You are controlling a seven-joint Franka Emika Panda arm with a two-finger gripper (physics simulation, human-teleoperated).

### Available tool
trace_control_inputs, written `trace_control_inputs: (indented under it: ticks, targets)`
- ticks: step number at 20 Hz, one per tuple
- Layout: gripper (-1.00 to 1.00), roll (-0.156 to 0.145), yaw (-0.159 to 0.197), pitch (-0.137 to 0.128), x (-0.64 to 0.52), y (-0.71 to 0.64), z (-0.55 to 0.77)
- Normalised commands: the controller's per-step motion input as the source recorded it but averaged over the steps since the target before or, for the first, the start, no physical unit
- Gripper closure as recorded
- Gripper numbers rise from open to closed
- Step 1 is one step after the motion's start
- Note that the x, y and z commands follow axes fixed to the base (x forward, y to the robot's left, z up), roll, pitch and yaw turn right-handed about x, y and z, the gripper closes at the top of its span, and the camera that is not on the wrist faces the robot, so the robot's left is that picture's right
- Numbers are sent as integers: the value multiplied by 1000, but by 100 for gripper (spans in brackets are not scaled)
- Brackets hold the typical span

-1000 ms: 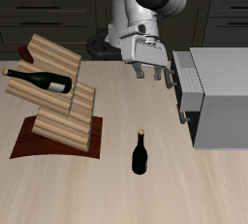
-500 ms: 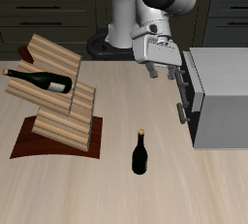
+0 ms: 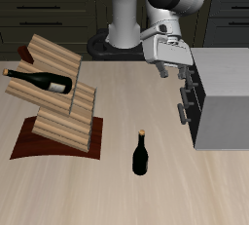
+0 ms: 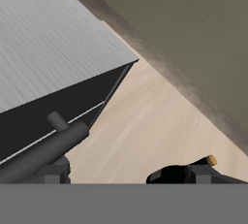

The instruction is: Place the wine bottle from the drawer onto the top layer of the wine rack and close the drawer

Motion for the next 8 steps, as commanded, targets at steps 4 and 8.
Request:
trace_control_inputs:
  ticks: [4,8]
  targets:
    - [-100,60,-49,-12,-45,421,-61]
    - [-100,15,8,5,-16,84,-64]
